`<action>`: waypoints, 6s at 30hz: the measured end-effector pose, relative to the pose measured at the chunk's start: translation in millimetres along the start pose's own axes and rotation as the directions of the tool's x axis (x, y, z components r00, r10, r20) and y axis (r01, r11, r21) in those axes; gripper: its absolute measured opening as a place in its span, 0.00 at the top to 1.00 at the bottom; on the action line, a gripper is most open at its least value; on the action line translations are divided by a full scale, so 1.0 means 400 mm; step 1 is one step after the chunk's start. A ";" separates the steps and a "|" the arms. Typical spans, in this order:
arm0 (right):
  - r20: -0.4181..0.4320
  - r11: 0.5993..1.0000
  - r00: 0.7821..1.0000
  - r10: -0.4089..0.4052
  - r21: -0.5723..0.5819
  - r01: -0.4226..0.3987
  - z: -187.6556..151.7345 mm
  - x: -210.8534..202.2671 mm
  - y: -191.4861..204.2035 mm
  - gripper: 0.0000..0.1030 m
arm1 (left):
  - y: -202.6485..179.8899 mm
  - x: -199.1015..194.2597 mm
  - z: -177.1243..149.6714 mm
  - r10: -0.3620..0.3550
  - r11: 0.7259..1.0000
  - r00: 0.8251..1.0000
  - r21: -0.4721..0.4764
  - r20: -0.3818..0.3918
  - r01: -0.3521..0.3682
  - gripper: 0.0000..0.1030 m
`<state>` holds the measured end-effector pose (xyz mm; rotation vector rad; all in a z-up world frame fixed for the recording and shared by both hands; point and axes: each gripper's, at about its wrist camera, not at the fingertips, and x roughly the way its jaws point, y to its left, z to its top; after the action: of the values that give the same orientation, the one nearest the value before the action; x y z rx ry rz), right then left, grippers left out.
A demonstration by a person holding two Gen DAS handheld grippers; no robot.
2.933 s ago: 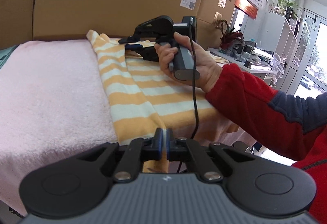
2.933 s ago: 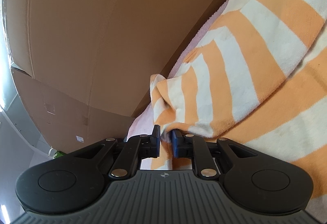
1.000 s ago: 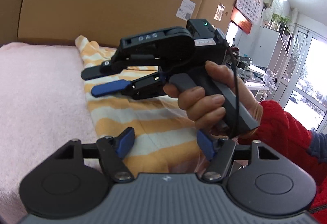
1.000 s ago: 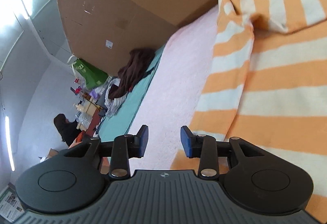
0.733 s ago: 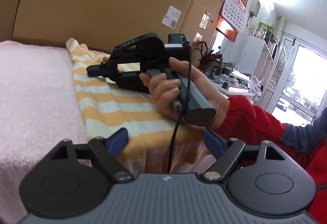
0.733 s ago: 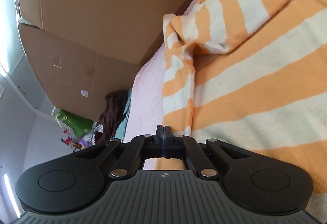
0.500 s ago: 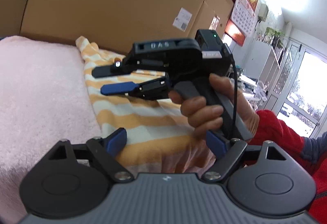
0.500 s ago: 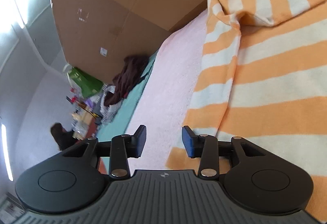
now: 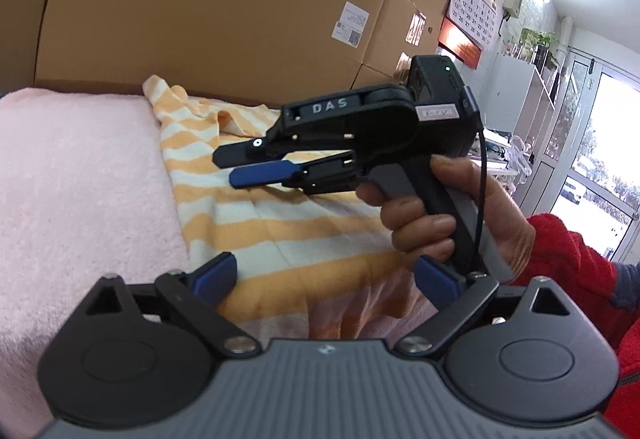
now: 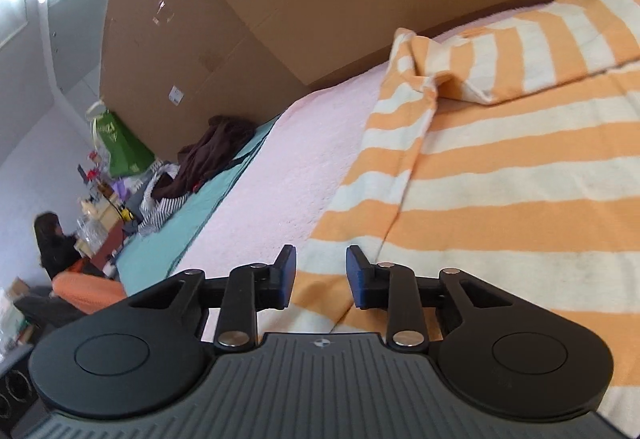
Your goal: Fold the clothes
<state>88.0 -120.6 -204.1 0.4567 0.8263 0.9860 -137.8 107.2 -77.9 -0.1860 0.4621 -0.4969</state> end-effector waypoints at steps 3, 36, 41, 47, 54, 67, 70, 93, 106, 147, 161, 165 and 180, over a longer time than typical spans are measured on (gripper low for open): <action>0.030 0.999 0.999 -0.034 0.042 0.033 0.007 -0.043 -0.028 0.63 | -0.001 0.005 0.039 0.005 1.000 1.000 0.018 0.010 -0.005 0.07; 0.347 0.813 0.752 -0.561 0.404 0.420 0.347 -0.397 -0.491 0.45 | 0.341 0.467 0.341 0.084 0.961 0.996 -0.263 -0.033 -0.090 0.22; 0.371 0.807 0.736 -0.566 0.430 0.404 0.364 -0.371 -0.520 0.48 | 0.353 0.467 0.339 0.045 0.955 0.999 -0.292 -0.020 -0.049 0.15; 0.431 0.816 0.706 -0.561 0.433 0.384 0.363 -0.352 -0.553 0.69 | 0.359 0.469 0.338 0.014 0.951 1.000 -0.309 -0.012 -0.017 0.10; 0.483 0.830 0.695 -0.533 0.459 0.318 0.367 -0.355 -0.564 0.60 | 0.355 0.470 0.337 0.011 0.955 1.000 -0.296 -0.016 -0.015 0.07; 0.571 0.769 0.522 -0.634 0.392 0.505 0.345 -0.364 -0.470 0.93 | 0.358 0.472 0.334 0.002 0.954 1.000 -0.299 -0.017 -0.007 0.04; 0.531 0.775 0.565 -0.632 0.426 0.466 0.349 -0.362 -0.501 0.93 | 0.360 0.469 0.334 0.002 0.955 1.000 -0.298 -0.018 -0.008 0.04; 0.677 0.884 0.572 -0.462 0.400 0.241 0.335 -0.408 -0.508 0.94 | 0.318 0.465 0.436 0.131 0.983 0.991 -0.127 -0.013 -0.132 0.03; 0.609 0.820 0.579 -0.542 0.535 0.206 0.359 -0.437 -0.573 0.93 | 0.447 0.568 0.412 0.131 0.951 0.991 -0.278 -0.037 -0.136 0.03; 0.576 0.821 0.619 -0.534 0.527 0.218 0.349 -0.428 -0.582 0.90 | 0.423 0.632 0.449 0.108 0.993 0.990 -0.038 -0.088 -0.111 0.03; 0.510 0.784 0.617 -0.599 0.530 0.324 0.351 -0.398 -0.588 0.93 | 0.416 0.665 0.449 -0.016 0.997 0.993 -0.077 -0.121 0.007 0.41; 0.537 0.808 0.623 -0.569 0.508 0.300 0.354 -0.399 -0.566 0.93 | 0.438 0.668 0.445 -0.006 0.994 0.991 -0.109 -0.135 -0.009 0.59; 0.595 0.933 0.798 -0.096 0.333 -0.136 0.501 -0.281 -0.228 0.93 | 0.433 0.651 0.442 0.095 0.995 0.981 -0.005 -0.170 -0.097 0.99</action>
<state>262.2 -259.4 -96.7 1.0438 0.4069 0.6339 220.0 138.1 -69.9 -0.1339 0.6380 -0.4163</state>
